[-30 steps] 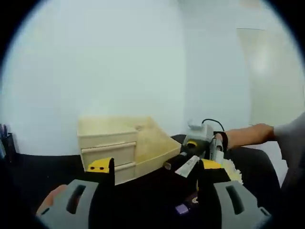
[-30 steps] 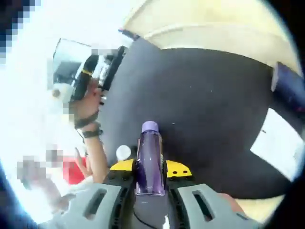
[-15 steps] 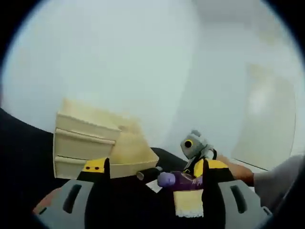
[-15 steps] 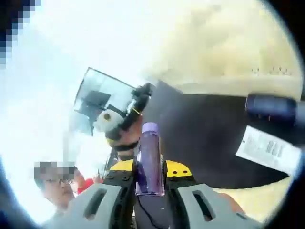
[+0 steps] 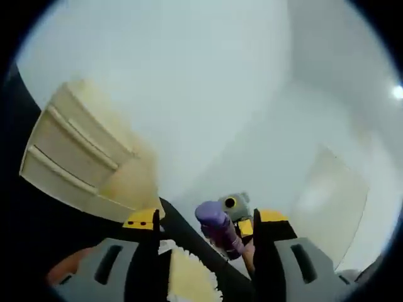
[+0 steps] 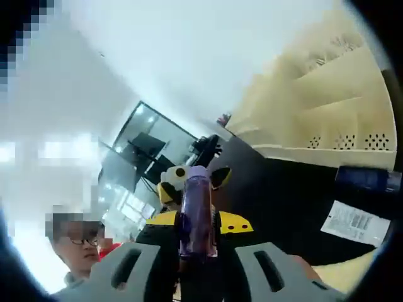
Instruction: Open the drawer, pick up the cosmetic bottles from the table one by one, place them into the drawer, release the gripper, close the drawer, and move the gripper away
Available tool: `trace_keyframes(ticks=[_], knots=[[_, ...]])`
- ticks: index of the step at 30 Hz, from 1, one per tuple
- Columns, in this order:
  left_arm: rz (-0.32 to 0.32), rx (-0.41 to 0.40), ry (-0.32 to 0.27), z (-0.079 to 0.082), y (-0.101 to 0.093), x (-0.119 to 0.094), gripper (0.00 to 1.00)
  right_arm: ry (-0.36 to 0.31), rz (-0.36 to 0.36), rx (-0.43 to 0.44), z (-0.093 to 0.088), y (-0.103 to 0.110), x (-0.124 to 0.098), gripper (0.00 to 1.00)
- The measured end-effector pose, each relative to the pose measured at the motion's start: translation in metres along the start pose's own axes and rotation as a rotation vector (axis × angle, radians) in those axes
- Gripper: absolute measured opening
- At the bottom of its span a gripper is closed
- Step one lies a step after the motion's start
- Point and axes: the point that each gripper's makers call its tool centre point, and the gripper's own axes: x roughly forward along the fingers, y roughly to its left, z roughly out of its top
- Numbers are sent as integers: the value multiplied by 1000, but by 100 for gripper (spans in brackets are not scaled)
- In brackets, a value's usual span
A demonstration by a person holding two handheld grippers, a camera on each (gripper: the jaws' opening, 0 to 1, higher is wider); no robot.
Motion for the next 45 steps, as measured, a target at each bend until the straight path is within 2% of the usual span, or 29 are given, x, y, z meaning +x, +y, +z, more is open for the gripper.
trace_keyframes(ticks=[2,3,4,5,7,9,11,14,15,16,17,18,19,21,22,23,24,25,27,29,32,34,37,41,44,45], knots=[[-4,-60,-1,0,3,4,55,-19,5,38,2,-6,4,18],[-3,-123,7,-2,6,7,54,-40,-8,66,4,-11,7,18],[-28,-155,35,-6,3,9,52,-48,-16,64,3,-16,10,18],[-42,-161,24,-4,3,12,50,-43,-17,66,1,-20,14,18],[-17,-194,16,-3,7,12,44,-56,-26,86,5,-28,14,18],[1,-203,24,-3,11,11,36,-78,-16,119,9,-31,15,17],[10,-187,23,-5,12,9,31,-80,-3,129,13,-31,14,16],[31,-215,1,-7,18,9,27,-87,-24,134,18,-35,14,13],[66,-210,3,-12,24,8,23,-79,-28,120,18,-36,14,9],[67,-230,5,-12,26,10,22,-116,-64,108,23,-42,12,0],[85,-206,32,-21,28,11,22,-107,-15,137,22,-34,13,0],[124,-135,43,-26,35,12,21,-67,11,115,19,-30,14,0],[158,-117,48,-30,41,15,21,-52,-24,62,16,-34,17,0],[131,-156,46,-34,39,18,20,-25,-100,-107,14,-45,18,0],[114,-173,50,-35,36,19,20,-22,-106,-166,8,-42,20,0],[124,-161,49,-38,36,17,20,-41,-76,-180,11,-36,20,0],[124,-147,47,-39,32,16,20,-39,-68,-237,5,-32,19,0],[131,-127,42,-36,31,13,19,-55,-71,-259,7,-31,17,4],[130,-105,35,-35,27,10,19,-96,-42,-274,8,-26,12,9],[119,-103,25,-33,25,7,19,-89,-45,-252,4,-29,8,14],[91,-99,13,-26,20,6,19,-47,-63,-315,-13,-36,10,23],[71,-81,16,-29,13,6,19,-27,-22,-355,-25,-30,16,35],[48,-56,20,-26,7,8,19,-1,32,-346,-38,-20,28,47],[18,-41,34,-33,-4,7,19,80,-12,-379,-56,-32,42,48],[13,-33,43,-38,-7,6,19,85,-4,-391,-57,-34,47,41],[8,-35,49,-31,-3,7,19,83,2,-396,-57,-33,49,37]])
